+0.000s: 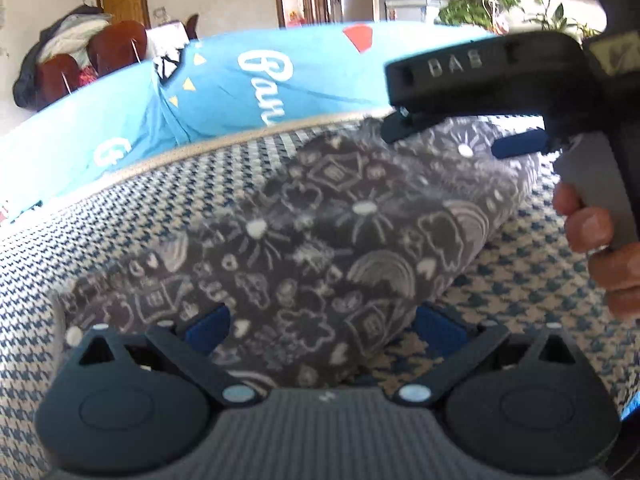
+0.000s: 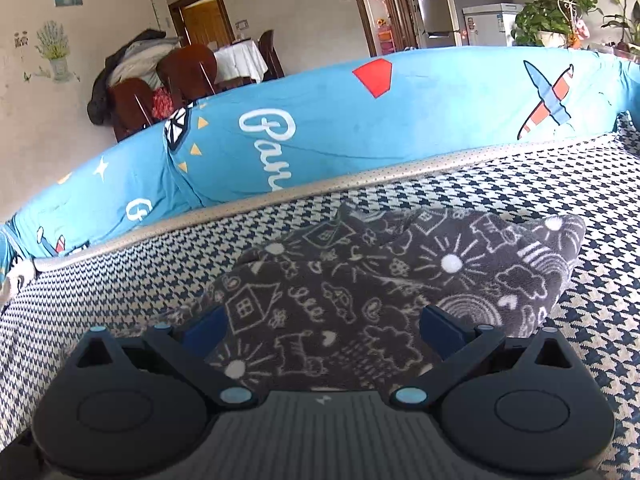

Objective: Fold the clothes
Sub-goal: 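Pat the folded jacket flat with the right gripper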

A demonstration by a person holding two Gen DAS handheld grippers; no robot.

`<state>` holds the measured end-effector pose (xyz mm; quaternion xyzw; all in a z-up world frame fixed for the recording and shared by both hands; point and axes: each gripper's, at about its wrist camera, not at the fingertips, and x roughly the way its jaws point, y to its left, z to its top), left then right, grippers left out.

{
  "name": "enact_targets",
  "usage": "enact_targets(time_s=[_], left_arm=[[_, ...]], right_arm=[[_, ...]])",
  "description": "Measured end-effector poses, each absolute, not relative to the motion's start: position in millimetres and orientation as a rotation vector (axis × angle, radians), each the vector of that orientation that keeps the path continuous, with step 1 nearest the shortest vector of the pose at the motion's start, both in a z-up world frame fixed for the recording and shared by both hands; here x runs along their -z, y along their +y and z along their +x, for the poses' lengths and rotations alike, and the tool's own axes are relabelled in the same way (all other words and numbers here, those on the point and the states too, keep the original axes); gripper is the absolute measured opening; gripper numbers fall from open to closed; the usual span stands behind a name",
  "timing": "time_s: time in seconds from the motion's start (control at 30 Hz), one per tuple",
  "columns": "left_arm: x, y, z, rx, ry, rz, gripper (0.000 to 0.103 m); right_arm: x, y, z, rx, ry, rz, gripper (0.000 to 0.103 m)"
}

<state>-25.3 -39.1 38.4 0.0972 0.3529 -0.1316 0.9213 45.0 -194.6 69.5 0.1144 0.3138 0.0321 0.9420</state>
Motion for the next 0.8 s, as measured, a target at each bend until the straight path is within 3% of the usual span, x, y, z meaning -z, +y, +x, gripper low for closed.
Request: enact_targets(time_s=[0.8], left_arm=[[-4, -29, 4, 0.198, 0.810, 0.194, 0.103]], right_arm=[[-58, -192, 62, -0.064, 0.774, 0.260, 0.103]])
